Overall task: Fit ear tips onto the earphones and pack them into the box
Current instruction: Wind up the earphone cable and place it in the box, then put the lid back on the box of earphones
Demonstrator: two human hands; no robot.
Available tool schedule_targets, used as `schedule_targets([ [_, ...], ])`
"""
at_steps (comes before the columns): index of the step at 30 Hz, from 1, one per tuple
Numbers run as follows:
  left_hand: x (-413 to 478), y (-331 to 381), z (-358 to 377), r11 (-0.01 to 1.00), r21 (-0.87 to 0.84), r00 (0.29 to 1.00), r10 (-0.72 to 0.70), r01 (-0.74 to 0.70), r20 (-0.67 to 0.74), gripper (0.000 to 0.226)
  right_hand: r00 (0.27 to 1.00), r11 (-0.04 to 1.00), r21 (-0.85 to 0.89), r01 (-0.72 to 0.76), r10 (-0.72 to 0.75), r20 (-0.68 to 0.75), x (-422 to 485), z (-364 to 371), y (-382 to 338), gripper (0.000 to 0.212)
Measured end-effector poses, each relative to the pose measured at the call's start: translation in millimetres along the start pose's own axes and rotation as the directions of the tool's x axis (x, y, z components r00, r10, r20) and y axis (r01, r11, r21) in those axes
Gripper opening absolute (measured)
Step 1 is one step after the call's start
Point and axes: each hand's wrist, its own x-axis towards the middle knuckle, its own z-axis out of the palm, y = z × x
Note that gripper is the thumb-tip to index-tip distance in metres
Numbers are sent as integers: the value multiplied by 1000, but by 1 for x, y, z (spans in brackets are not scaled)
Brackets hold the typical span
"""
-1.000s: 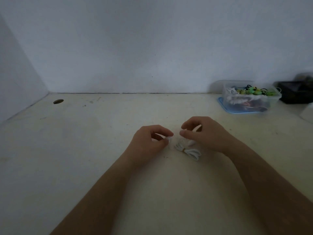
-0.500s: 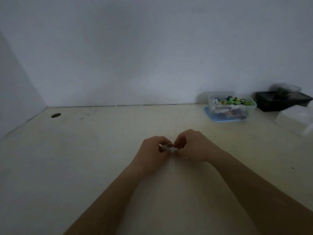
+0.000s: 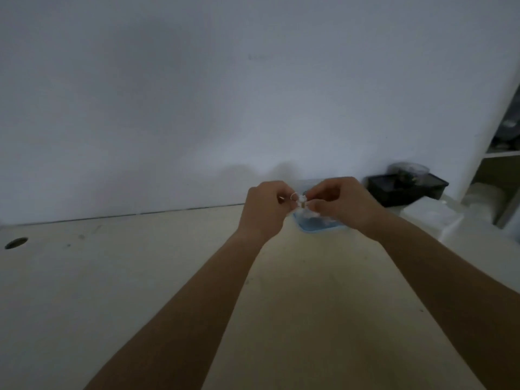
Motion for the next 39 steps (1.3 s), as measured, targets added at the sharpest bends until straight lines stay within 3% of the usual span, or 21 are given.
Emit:
schedule_targets([
  [9,90,6,80,996,-76,996,-39,45,82,14,997,996,-87,-32,27,-66,79,-59,59,14],
  [12,103,-7,98,997,-9,985,-74,76,155,14,999,955,-294,-38,31,-28,93,-59,79,14],
  [15,103,-15,105,996,42,969,-90,82,231,38,999,899,-436,-53,49,-21,96,-64,89,23],
  [18,97,-19,102,999,18,979,-48,45,199,50,997,922,-382,-64,39,-71,91,-76,91,24],
  [24,80,-13,108,998,68,951,-14,-7,309,40,975,922,-344,-176,115,-191,69,-103,95,28],
  [30,70,5,116,979,195,963,-1,-54,269,30,943,874,-413,-257,134,-304,39,-144,112,27],
  [32,66,16,117,958,270,987,52,-92,153,26,933,826,-474,-306,161,-322,28,-157,121,27],
  [35,57,37,127,962,227,988,153,-149,-3,20,924,753,-551,-360,207,-321,10,-173,132,32],
  [39,45,56,146,956,256,990,140,-143,33,21,923,738,-577,-349,164,-348,-5,-174,138,35],
])
